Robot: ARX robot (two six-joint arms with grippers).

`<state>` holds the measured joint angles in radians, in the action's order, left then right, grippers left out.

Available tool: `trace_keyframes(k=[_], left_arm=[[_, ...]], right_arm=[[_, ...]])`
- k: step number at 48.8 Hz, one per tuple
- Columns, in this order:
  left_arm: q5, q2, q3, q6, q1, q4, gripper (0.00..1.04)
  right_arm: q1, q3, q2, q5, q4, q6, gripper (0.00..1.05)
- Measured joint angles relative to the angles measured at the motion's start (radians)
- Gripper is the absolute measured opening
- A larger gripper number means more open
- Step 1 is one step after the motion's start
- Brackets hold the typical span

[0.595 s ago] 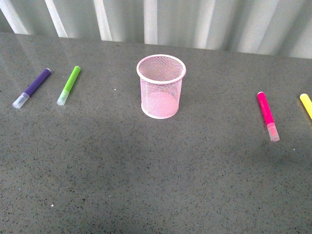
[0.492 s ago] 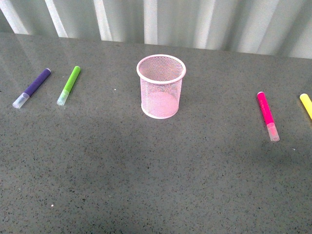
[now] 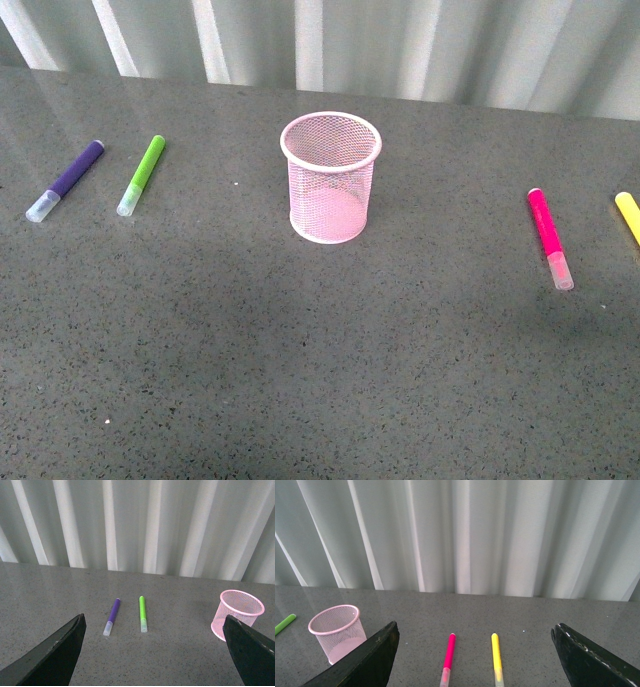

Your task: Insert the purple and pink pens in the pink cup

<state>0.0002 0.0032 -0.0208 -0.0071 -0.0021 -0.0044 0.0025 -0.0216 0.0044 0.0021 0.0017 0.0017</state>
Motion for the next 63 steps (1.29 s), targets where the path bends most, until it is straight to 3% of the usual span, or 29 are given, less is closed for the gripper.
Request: trace_keyframes(k=[53,58,63], left_arm=[[0.000,0.000,0.000,0.000,0.000,0.000,0.98],[-0.112,0.056,-0.010,-0.119,-0.031,-0.053,0.98],[0.043,0.332,-0.038,-0.293,0.060,0.167,0.98]], right_arm=[[0.000,0.000,0.000,0.000,0.000,0.000,0.98],[0.000,0.000,0.000,0.000,0.000,0.000,0.98],[0.000,0.000,0.000,-0.001,0.000,0.000,0.98]])
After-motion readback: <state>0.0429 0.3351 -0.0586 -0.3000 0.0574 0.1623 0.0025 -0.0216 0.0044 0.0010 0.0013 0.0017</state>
